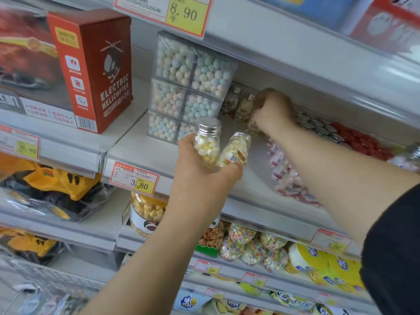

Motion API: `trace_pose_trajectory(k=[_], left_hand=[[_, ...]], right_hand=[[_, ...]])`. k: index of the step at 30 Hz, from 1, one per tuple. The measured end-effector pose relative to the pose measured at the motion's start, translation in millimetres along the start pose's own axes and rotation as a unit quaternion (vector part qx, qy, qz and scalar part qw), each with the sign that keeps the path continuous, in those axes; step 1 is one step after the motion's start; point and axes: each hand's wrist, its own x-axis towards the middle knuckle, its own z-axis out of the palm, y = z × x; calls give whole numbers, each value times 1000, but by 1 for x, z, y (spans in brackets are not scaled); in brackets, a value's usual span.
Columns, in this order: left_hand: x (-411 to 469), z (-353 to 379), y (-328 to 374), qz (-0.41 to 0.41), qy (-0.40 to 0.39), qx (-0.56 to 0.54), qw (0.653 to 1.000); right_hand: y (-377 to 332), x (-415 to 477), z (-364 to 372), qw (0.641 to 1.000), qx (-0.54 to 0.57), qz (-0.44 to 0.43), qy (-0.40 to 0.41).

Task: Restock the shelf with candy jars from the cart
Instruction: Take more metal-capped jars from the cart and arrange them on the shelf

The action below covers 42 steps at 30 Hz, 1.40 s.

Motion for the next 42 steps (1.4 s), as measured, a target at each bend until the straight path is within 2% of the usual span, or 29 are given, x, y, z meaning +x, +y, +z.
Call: trace_pose_trajectory(k=[2,5,9,14,23,28,32,42], left_hand=[[-1,8,1,28,-4,25,999],[2,19,2,69,-13,91,993],[12,27,1,108,-11,171,979],[22,26,-1,118,-10,253,960],[26,24,-12,149,1,234,961],[29,23,-14,155,5,211,965],[30,23,-14,162,7,211,964],[30,23,-16,162,4,208,965]], right_hand=[[9,16,-17,1000,-13,18,4],[23,39,-24,999,-14,33,-32],[31,59,-16,996,-26,11,-80],[29,77,-7,997,-19,41,-70],[24,81,-14,991,45,85,-92],[24,80,-13,991,17,114,-66],[34,89,-9,993,-33,95,-59],[11,36,-39,991,50,42,-113]])
